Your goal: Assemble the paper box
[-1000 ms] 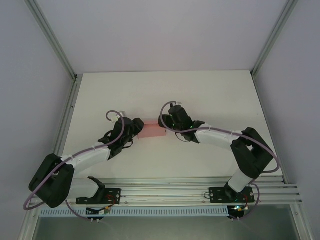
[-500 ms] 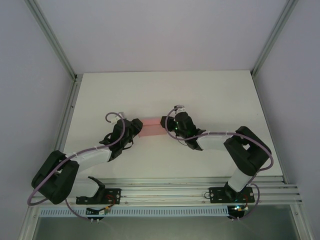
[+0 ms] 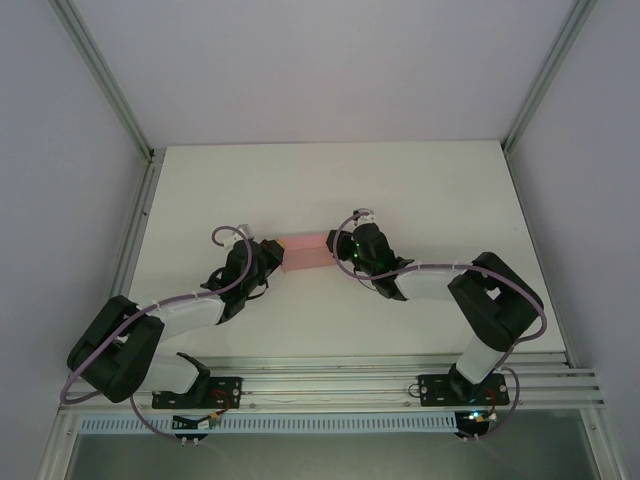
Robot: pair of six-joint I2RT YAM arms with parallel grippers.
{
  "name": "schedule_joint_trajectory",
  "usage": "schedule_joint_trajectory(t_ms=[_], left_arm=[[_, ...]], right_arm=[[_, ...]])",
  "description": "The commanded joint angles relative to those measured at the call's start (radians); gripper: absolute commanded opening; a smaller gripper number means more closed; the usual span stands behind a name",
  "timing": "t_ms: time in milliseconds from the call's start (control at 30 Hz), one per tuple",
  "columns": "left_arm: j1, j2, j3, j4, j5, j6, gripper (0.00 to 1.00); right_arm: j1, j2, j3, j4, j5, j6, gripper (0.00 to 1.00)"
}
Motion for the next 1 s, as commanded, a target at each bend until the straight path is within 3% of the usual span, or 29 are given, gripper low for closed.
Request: schedule_joint_trajectory(t_ms=[0,267,433,533,733,767,833,900,967], left_arm=[[0.005,0.054,-0.049,-0.283,0.068,-0.007,0.00],[0.005,0.065,-0.030,-0.261,0.076,0.018,0.00],[0.005,0.122,-0.018,-0.217,0.126,0.023,0.00],[0.005,0.134,-0.011,-0.208,0.138,0.031,0.00],[0.005,0.113,-0.006,-0.230,0.137,0.044,0.00],[0.005,0.103,0.007,-0.248,0.139,0.061,0.02],[0.005,0.088,0.038,-0.290,0.136,0.089,0.18],[0.004,0.076,0.075,-0.333,0.127,0.119,0.20],[0.005,0.070,0.111,-0.374,0.115,0.143,0.30]], right_arm=[[0.007,0.065,-0.061,-0.272,-0.037,-0.010,0.20],[-0.007,0.092,-0.059,-0.246,-0.037,-0.024,0.07],[-0.011,0.080,-0.136,-0.054,-0.088,-0.145,0.00],[-0.012,0.099,-0.175,0.084,-0.125,-0.214,0.00],[-0.012,0.121,-0.138,0.063,-0.160,-0.201,0.00],[-0.012,0.107,-0.123,0.023,-0.157,-0.200,0.00],[-0.013,0.082,-0.068,-0.106,-0.141,-0.198,0.02],[-0.014,0.064,-0.006,-0.226,-0.127,-0.201,0.06],[-0.016,0.041,0.027,-0.271,-0.136,-0.212,0.09]])
